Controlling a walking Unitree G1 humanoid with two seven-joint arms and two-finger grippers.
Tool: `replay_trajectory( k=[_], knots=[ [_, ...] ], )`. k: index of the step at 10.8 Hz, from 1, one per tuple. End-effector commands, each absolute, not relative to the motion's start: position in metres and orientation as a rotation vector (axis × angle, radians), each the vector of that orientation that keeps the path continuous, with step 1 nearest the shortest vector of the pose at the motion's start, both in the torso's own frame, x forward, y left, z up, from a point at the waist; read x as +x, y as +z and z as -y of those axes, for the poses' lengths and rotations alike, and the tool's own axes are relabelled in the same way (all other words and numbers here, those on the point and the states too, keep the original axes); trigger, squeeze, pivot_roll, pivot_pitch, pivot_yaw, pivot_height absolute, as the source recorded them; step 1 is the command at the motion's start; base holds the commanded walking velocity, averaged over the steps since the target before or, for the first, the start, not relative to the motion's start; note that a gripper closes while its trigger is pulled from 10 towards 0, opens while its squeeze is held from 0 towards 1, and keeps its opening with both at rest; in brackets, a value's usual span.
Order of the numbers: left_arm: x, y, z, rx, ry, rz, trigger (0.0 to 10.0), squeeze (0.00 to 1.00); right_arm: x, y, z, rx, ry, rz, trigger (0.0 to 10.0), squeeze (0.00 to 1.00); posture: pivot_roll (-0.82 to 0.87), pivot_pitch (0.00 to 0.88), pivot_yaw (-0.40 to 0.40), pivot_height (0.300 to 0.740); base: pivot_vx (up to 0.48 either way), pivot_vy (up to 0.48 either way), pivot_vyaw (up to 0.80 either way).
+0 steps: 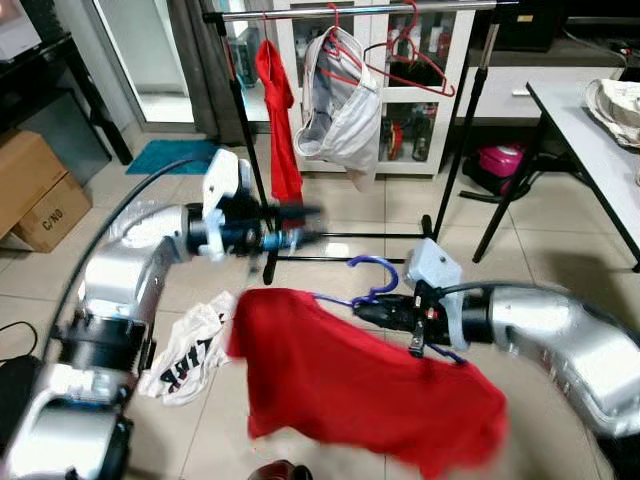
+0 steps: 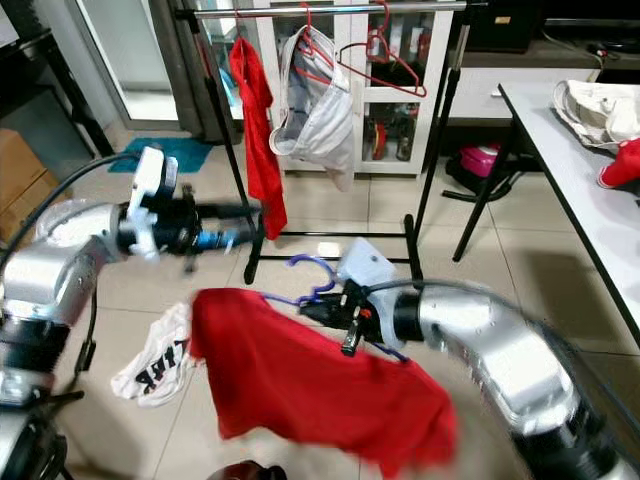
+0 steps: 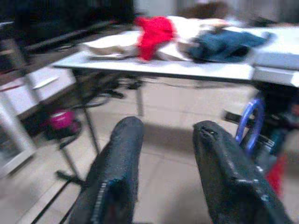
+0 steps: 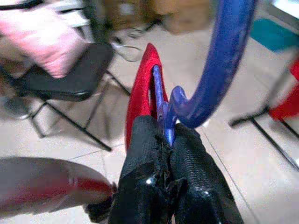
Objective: Hang hanger
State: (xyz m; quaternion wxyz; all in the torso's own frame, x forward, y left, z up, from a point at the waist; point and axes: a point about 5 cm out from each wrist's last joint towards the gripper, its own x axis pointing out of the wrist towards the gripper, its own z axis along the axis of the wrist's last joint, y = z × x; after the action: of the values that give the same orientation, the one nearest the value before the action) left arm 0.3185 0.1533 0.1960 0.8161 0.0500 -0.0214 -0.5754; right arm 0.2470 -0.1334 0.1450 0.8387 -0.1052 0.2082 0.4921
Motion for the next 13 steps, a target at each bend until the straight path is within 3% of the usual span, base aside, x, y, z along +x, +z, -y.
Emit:
replay_trajectory(
  k=[1,2,3,5,9,13],
  knots=[
    [0.319,0.196,-0.158,0.106,-1.174,0.043,10.0,0.77,0.251,0.149,0.138,-0.231,0.982,-0.418,0.0,0.00,-0.15,0.000,0.113,0.740,0.000,0.000,0.00],
    [0.314,0.185,-0.162,0.117,-1.080,0.030,10.0,0.00,0.258,0.139,0.143,-0.192,0.829,-0.415,0.0,0.00,-0.15,0.000,0.107,0.740,0.000,0.000,0.00],
    [0.312,0.163,-0.170,0.142,-0.886,-0.018,10.0,0.00,0.274,0.131,0.152,-0.112,0.554,-0.352,0.0,0.00,-0.13,0.000,0.093,0.740,0.000,0.000,0.00],
    [0.299,0.125,-0.179,0.092,-0.598,-0.117,10.0,0.00,0.285,0.113,0.167,0.014,0.175,-0.293,10.0,0.00,-0.10,0.000,0.080,0.740,0.000,0.000,0.00],
    [0.284,0.113,-0.177,0.047,-0.346,-0.094,10.0,0.00,0.292,0.101,0.164,0.102,0.052,-0.254,10.0,0.00,-0.06,0.000,0.034,0.740,0.136,0.000,0.00],
    [0.273,0.106,-0.168,0.054,-0.316,-0.091,10.0,0.00,0.281,0.105,0.146,0.074,0.129,-0.188,10.0,0.00,-0.08,0.000,0.069,0.740,0.327,0.000,-0.53]
  ],
)
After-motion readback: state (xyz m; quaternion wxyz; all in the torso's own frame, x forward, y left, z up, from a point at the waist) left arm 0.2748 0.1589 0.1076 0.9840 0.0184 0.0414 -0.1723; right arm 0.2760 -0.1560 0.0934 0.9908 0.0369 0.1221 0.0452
